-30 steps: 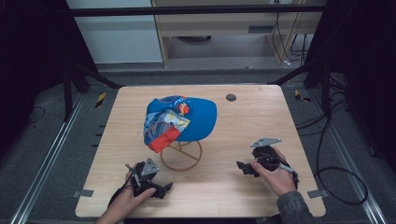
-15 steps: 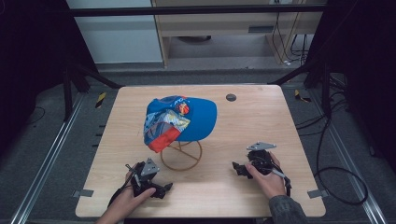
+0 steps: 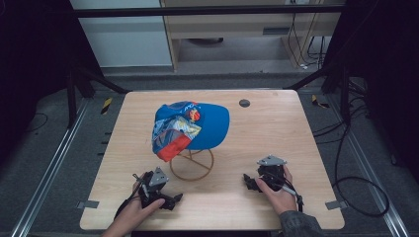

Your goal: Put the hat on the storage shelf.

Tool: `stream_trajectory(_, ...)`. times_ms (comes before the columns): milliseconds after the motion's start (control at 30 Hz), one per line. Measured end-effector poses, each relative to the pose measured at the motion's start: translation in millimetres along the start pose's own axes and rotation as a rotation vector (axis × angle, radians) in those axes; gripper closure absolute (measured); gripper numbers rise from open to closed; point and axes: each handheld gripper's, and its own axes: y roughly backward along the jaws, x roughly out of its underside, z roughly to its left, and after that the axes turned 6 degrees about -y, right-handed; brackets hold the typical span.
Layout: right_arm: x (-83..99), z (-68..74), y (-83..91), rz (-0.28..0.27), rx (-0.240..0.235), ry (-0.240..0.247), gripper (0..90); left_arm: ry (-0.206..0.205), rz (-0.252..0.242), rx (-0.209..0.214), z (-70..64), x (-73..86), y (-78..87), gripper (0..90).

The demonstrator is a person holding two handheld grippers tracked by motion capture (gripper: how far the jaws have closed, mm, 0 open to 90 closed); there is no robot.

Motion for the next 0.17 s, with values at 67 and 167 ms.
stream_trajectory(67,0.5,0.6,0.5,-0.001,0.005,-0.005,7.6,0.0,0.0,0.0,0.0,0.0,0.0,0.0)
stream_trajectory(167,0.7,1.8,0.6,-0.002,0.015,-0.013,7.4,0.001,0.0,0.0,0.0,0.0,0.0,0.0)
